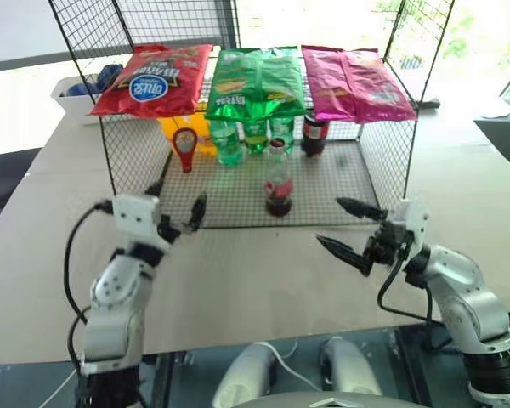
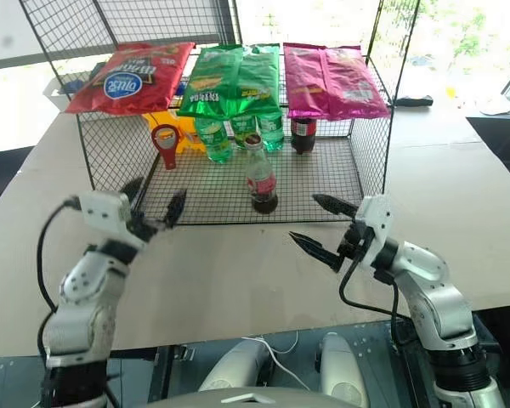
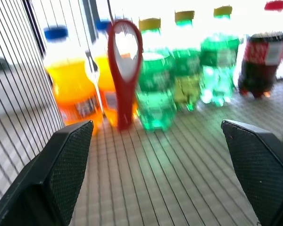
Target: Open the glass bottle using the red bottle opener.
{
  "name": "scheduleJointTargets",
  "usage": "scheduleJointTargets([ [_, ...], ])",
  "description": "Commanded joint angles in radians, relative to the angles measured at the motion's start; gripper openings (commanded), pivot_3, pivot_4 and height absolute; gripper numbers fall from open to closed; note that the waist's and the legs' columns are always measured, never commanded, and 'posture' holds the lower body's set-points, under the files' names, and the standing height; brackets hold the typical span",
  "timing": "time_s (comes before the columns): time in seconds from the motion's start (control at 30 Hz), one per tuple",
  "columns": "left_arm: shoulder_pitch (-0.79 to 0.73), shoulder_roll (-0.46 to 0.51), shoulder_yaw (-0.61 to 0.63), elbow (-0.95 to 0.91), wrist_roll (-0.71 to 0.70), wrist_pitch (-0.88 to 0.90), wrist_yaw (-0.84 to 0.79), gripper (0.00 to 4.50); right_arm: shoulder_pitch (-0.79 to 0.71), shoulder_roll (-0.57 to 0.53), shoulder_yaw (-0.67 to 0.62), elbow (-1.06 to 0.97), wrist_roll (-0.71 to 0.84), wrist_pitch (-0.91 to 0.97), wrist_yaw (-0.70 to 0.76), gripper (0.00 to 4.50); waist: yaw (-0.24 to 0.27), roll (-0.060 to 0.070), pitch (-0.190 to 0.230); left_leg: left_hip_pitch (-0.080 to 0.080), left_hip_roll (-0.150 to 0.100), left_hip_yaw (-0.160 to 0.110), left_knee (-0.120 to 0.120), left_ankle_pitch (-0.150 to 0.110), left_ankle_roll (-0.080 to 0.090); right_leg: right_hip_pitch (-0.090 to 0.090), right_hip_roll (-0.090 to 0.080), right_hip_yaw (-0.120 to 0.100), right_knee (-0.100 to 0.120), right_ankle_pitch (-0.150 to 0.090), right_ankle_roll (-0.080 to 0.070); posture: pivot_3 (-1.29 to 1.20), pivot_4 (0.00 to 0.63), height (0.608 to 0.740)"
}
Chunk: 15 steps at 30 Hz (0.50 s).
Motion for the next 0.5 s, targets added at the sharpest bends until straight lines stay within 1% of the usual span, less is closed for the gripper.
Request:
scheduleJointTargets([
  [0.03,-0.079,0.034,0.023,0.074,0.008,-0.006,0.003,4.50,-0.029,0.011,-0.006,-0.043,0.033,0.023,-0.022,4.46,0.000,0.000,0.000,0.000,0.000,0.000,0.000,0.000,0.000,0.000,0.000,0.000,0.000,0.000,0.000,0.00,0.150,0.734],
  [0.27,-0.227,0.062,0.031,0.231,0.027,-0.034,0.018,4.50,-0.045,0.027,-0.010,-0.048,0.026,0.018,-0.043,4.46,-0.001,0.000,0.000,-0.001,0.000,-0.002,0.000,0.000,0.000,-0.001,0.001,-0.001,0.000,0.000,0.000,0.00,0.150,0.734],
  [0.5,-0.384,0.051,-0.018,0.478,0.067,-0.120,-0.011,4.50,-0.033,0.044,-0.002,-0.048,0.002,0.000,-0.063,4.46,-0.001,0.000,0.000,-0.001,-0.001,-0.003,0.000,0.000,0.000,-0.001,0.001,-0.003,0.000,0.000,0.000,0.00,0.150,0.734],
])
